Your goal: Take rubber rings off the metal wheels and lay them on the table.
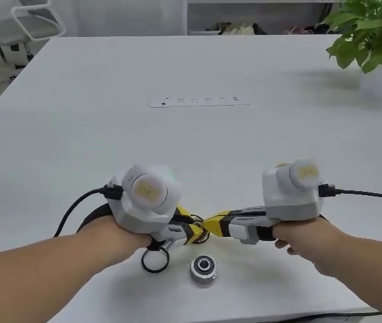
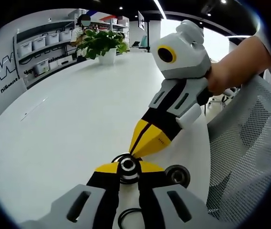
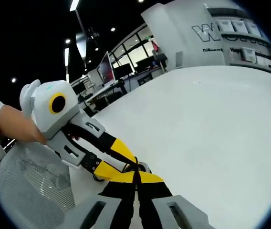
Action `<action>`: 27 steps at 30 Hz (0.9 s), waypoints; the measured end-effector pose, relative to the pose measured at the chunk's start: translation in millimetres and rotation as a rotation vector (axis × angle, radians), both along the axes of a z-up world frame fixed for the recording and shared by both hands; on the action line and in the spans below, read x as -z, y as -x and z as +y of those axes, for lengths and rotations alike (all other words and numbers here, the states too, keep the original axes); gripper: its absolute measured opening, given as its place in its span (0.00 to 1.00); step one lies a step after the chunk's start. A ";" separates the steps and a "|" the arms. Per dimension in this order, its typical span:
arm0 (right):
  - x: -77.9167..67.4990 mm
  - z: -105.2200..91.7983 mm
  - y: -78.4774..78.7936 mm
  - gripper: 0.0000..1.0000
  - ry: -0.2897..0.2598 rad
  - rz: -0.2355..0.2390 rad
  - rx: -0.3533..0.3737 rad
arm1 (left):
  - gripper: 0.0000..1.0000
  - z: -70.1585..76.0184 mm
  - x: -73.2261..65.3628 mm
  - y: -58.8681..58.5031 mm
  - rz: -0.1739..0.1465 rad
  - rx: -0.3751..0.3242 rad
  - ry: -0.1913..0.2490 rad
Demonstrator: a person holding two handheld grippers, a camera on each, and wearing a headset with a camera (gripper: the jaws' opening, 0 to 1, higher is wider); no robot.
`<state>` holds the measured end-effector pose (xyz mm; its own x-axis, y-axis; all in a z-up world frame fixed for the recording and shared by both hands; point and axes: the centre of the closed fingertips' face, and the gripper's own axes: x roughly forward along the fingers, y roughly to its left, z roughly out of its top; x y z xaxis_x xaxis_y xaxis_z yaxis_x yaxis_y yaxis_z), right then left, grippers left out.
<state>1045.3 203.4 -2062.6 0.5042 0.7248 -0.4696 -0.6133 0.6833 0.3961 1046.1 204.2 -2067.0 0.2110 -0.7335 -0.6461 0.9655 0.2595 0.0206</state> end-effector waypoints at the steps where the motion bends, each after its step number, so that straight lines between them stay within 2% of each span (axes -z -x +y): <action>1: -0.6 0.2 0.1 0.00 -0.004 0.002 0.002 | 0.11 -0.1 -1.2 0.4 0.000 0.001 0.004; 6: -6.2 0.6 -0.7 0.00 -0.022 -0.001 0.009 | 0.13 1.3 -10.6 5.5 -0.022 0.039 0.016; 11: -14.2 1.9 -0.4 0.00 -0.047 -0.007 0.013 | 0.16 8.8 -20.3 9.6 -0.036 0.061 0.027; 13: -17.8 3.4 0.1 0.00 -0.057 -0.010 0.013 | 0.17 11.5 -27.6 12.6 -0.033 0.062 0.053; 19: -29.5 10.6 2.6 0.00 -0.087 -0.020 -0.002 | 0.23 24.9 -43.9 20.1 -0.048 0.075 0.083; 23: -35.7 15.7 4.8 0.00 -0.100 -0.025 -0.012 | 0.27 33.6 -56.0 24.6 -0.045 0.071 0.115; 27: -41.9 20.4 7.3 0.00 -0.110 -0.030 -0.025 | 0.30 46.1 -62.8 28.6 -0.043 0.061 0.129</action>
<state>1038.0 223.8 -2020.7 0.4976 0.7839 -0.3713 -0.6425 0.6207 0.4494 1017.5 250.2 -2004.2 0.1888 -0.8220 -0.5372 0.9785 0.2036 0.0324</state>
